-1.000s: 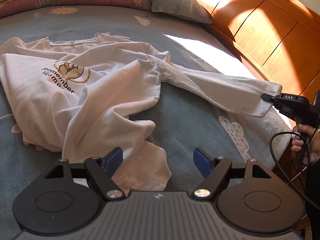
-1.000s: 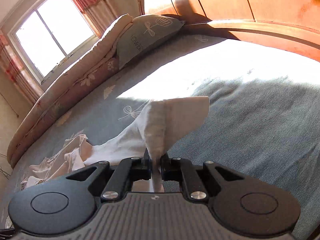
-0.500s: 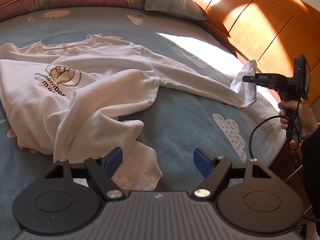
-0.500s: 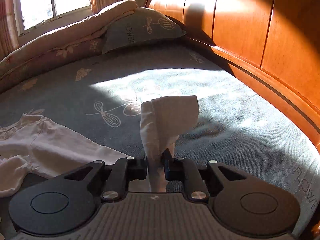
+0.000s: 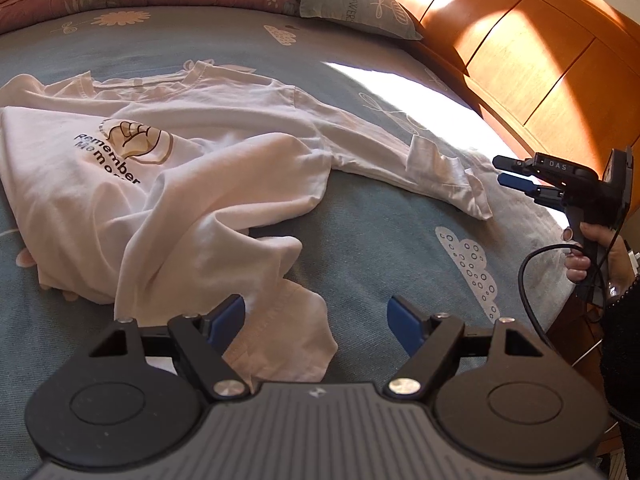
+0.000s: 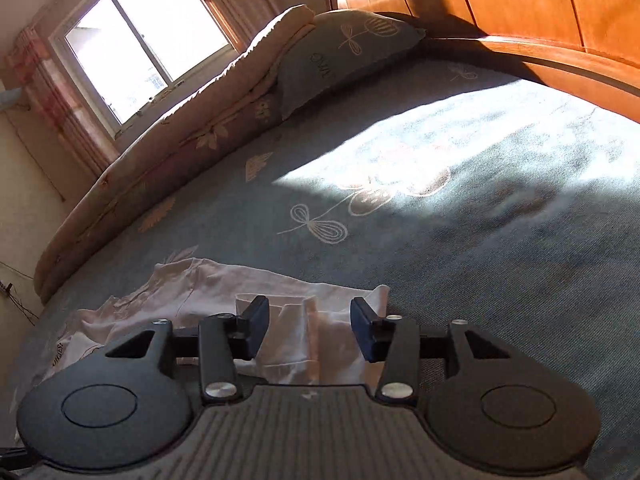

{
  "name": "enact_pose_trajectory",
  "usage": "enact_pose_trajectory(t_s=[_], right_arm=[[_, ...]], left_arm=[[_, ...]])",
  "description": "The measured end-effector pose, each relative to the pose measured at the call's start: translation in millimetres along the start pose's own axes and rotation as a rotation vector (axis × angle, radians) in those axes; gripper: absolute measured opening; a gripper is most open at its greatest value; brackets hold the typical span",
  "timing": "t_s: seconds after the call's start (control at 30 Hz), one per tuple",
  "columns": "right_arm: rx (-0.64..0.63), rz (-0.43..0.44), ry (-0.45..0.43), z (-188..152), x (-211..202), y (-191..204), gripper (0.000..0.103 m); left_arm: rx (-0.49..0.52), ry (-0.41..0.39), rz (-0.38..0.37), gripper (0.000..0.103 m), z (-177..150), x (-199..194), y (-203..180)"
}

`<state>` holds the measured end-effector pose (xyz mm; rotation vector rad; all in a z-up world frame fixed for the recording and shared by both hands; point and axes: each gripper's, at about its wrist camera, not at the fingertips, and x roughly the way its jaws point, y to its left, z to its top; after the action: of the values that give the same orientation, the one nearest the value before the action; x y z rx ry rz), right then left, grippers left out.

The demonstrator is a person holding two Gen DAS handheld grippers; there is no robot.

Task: Fold clothes

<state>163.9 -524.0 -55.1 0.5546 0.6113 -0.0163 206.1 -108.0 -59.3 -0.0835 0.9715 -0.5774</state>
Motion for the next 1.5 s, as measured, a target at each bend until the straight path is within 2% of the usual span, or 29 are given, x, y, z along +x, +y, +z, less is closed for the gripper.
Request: enact_pose_trajectory(t_s=[0.1, 0.27, 0.43, 0.53, 0.57, 0.63, 0.73, 0.8, 0.83, 0.87, 0.9, 1.0, 1.13, 1.3, 1.37, 1.5], right_arm=[[-0.009, 0.053, 0.029, -4.6, 1.0, -8.6, 0.051], [-0.068, 0.154, 0.077, -9.5, 25.4, 7.1, 0.051], [-0.146, 0.057, 0.148, -16.9, 58.7, 21.2, 0.05], [-0.17, 0.013, 0.134, -19.0, 56.1, 20.6, 0.037], [-0.178, -0.001, 0.13, -19.7, 55.2, 20.5, 0.037], [-0.178, -0.024, 0.121, -20.5, 53.2, 17.0, 0.039], [-0.106, 0.036, 0.131, -21.9, 54.4, 6.3, 0.049], [-0.099, 0.051, 0.132, -24.5, 57.5, 8.0, 0.049], [-0.1, 0.063, 0.132, -25.5, 58.5, 9.9, 0.046], [-0.102, 0.076, 0.132, -26.3, 59.4, 11.8, 0.03], [-0.11, 0.08, 0.129, -26.8, 58.7, 14.8, 0.022], [-0.115, 0.058, 0.055, -22.2, 37.9, 18.5, 0.021], [-0.093, -0.005, -0.071, -9.2, -8.5, 6.5, 0.02], [0.004, -0.166, -0.209, -0.3, -68.5, -34.9, 0.02], [0.053, -0.252, -0.243, -1.1, -85.0, -56.5, 0.02], [0.125, -0.454, -0.2, -7.8, -89.7, -84.6, 0.024]], left_arm=[[0.011, 0.011, -0.009, 0.078, -0.5, 4.7, -4.6], [0.025, 0.024, -0.005, 0.078, -0.9, 6.4, -9.2], [0.017, 0.022, 0.009, 0.078, -0.2, 4.4, -7.9], [0.014, 0.026, 0.011, 0.078, 1.0, 6.1, -7.4], [0.015, 0.028, 0.01, 0.078, 1.2, 7.0, -7.9], [0.021, 0.032, 0.007, 0.078, 1.2, 9.2, -9.8], [0.03, 0.039, -0.003, 0.078, 0.4, 11.8, -13.0], [0.031, 0.041, -0.002, 0.078, -0.5, 11.9, -13.5], [0.031, 0.042, -0.001, 0.078, -0.9, 11.8, -13.5], [0.03, 0.043, 0.001, 0.078, -1.4, 11.6, -13.6], [0.03, 0.044, 0.002, 0.078, -1.8, 11.5, -13.6], [0.025, 0.037, 0.006, 0.078, -1.8, 8.7, -12.0], [0.019, 0.028, 0.003, 0.078, -0.4, 7.3, -9.9], [0.023, 0.026, -0.012, 0.079, -0.5, 9.2, -12.6], [0.027, 0.028, -0.018, 0.079, -1.2, 10.5, -14.6], [0.032, 0.028, -0.025, 0.079, -1.7, 11.2, -16.9]])
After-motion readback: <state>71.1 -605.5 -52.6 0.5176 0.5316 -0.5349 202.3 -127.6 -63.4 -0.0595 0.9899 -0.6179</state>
